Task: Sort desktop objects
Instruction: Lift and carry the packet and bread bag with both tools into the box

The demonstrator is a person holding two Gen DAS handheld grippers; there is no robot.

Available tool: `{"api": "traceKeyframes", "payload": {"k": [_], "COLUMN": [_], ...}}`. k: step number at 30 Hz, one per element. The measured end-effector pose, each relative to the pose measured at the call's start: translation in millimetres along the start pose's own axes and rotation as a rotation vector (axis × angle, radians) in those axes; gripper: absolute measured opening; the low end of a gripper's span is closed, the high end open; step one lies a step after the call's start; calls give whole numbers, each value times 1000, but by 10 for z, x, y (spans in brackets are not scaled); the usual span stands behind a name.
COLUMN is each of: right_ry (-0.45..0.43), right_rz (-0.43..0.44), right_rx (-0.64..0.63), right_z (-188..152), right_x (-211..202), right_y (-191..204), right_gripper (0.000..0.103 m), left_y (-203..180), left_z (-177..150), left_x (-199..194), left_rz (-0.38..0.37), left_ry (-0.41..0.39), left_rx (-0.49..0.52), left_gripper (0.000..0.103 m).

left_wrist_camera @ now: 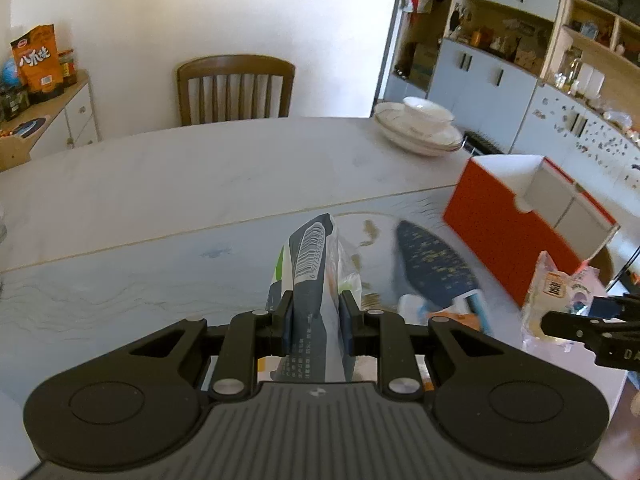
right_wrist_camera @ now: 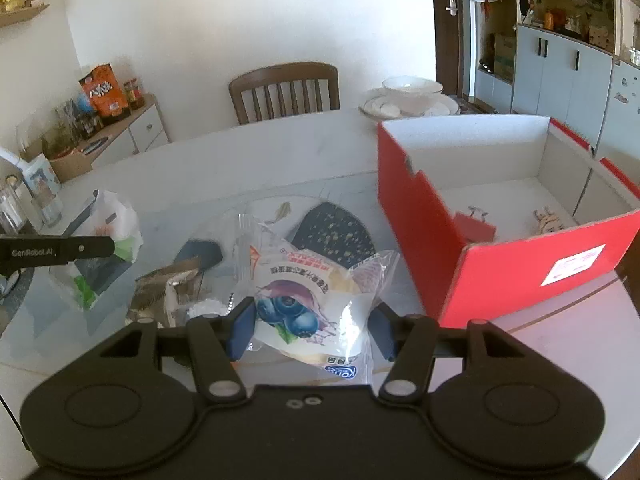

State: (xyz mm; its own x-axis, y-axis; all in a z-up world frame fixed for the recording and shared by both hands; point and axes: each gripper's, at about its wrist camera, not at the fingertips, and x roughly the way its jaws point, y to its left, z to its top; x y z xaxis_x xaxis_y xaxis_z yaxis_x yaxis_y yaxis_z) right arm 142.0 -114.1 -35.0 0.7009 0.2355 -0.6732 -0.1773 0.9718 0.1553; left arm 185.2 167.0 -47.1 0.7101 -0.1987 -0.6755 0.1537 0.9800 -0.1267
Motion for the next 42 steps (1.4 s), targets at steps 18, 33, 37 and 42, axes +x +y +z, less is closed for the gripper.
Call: {"api": "traceKeyframes", "payload": {"k": [18,33,37,42], "right_ry": [-46,-71,-68,-62], "right_rz": [48,60,57,44], "right_rx": [-29,-46,-45,-36], "right_z": [464,820,862,901], "right_x": [-399,-377,-346,-321], "right_y": [-624,-1325,-1538,-1789], "right_gripper": [59,59,59,59], "left_y": [-729,-1435,-1623,-1888], "left_z": [297,534,603,695], "left_x": [-160,41,106,212], "left_rz": [-89,-107,-115,-136], "left_ry": [-45,-68,-70,-73], "left_rx": [5,18,25,43], "left_gripper": [22,22,22,21]}}
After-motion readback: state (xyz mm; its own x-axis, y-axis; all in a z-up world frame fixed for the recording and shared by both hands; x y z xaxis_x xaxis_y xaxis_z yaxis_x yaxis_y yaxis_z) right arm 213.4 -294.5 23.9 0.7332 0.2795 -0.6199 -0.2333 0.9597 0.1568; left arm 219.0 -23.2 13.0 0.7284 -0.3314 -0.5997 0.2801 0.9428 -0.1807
